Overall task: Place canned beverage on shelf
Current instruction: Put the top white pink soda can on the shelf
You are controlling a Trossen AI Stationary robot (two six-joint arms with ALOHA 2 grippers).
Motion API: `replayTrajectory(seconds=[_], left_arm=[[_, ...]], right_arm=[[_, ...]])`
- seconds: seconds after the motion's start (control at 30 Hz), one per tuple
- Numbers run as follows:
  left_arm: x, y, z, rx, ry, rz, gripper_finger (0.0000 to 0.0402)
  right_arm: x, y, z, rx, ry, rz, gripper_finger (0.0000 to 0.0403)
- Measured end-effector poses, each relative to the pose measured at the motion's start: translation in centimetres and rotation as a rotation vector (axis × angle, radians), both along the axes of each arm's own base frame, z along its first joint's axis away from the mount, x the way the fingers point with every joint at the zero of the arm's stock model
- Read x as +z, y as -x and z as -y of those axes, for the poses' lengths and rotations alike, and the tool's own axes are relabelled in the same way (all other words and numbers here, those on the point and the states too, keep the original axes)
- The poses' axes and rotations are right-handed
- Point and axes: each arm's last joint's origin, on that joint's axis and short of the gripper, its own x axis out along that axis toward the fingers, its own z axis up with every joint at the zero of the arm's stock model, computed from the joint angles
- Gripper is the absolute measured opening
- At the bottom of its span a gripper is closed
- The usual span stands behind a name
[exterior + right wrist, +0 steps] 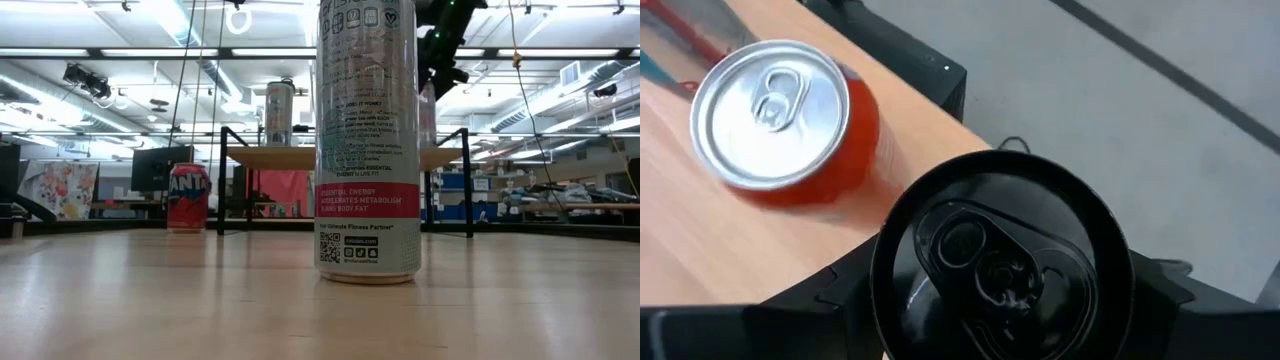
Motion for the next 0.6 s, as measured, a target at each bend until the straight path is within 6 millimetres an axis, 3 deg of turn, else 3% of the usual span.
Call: replayTrajectory(seconds=[0.6], left_arm=[[0.04,-0.05,0.03,0.000,0.004,0.007,0.0311]], right_arm=[[0.10,-0.26,-0.21,-0.001,0.011,0.004,0.0271]])
